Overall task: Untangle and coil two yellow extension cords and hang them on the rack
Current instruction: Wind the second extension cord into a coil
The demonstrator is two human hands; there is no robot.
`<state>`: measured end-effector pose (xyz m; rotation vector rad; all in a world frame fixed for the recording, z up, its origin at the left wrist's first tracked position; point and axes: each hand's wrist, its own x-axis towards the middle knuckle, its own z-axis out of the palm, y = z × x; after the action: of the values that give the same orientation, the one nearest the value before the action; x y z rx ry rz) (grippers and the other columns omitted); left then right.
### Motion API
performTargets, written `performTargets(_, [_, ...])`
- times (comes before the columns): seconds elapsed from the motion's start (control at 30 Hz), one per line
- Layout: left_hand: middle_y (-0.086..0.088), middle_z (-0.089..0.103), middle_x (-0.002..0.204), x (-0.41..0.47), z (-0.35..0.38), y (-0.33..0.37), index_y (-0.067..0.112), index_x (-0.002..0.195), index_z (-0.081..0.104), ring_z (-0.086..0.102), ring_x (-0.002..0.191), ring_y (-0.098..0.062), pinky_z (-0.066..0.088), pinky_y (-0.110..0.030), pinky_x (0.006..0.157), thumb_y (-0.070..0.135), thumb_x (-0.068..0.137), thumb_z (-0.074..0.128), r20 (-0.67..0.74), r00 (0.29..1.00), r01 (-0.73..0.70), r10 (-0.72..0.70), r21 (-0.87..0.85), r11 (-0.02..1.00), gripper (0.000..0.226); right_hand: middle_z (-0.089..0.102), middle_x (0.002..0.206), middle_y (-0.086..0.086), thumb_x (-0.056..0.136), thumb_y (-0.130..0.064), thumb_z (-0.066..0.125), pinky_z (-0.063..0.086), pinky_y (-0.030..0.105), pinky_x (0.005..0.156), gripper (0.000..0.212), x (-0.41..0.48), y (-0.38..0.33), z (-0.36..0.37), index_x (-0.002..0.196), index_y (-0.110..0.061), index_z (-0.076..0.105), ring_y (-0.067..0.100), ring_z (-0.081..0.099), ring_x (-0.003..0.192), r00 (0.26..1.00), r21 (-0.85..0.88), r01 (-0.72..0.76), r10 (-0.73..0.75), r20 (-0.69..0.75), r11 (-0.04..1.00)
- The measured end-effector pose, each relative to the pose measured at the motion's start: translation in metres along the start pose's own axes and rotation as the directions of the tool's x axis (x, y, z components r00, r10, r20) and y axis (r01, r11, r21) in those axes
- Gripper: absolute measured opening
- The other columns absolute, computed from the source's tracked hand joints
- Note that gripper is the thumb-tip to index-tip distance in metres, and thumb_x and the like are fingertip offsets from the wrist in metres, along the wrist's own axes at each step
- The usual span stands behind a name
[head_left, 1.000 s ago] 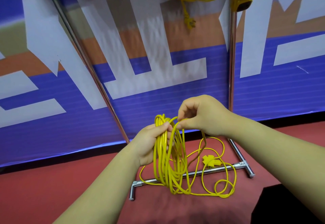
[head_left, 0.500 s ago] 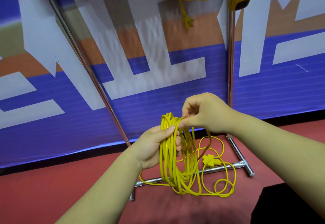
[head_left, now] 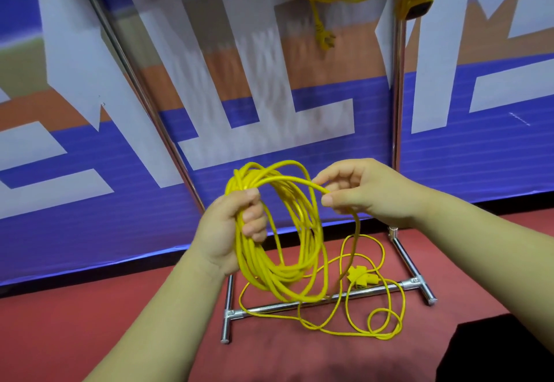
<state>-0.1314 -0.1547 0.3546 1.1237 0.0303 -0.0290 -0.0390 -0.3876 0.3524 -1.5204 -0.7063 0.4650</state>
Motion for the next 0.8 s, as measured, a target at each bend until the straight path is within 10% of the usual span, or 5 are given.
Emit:
performTargets(0.63, [-0.012,0.050,0.062,0.002,-0.019,-0.036,0.011,0.086,0.070,0.045,0.044,-0.018,0.042,-0.025,0.047,0.005,0.085,0.072,-0.270,0.963,0.102,-0.002,0.358,0.928,0.006,0.076,0.081,0.005,0.083,-0.012,0.079,0.053,0.025,0.069,0.012,0.016,0.002,0.023,0.091,-0.022,0.080,0.009,0.065,0.070,0.947,-0.086,-0.045,0.015,-0.322,0.995])
performTargets(0.8, [-0.015,0.053,0.063,0.006,-0.015,-0.047,0.008,0.098,0.073,0.048,0.045,-0.018,0.044,-0.026,0.048,0.004,0.084,0.075,-0.300,0.953,0.088,0.035,0.388,0.917,0.014,0.075,0.082,0.018,0.085,-0.010,0.077,0.060,0.044,0.082,0.009,0.020,0.001,0.028,0.092,-0.015,0.077,0.020,0.069,0.071,0.920,-0.096,-0.138,0.091,-0.382,0.986])
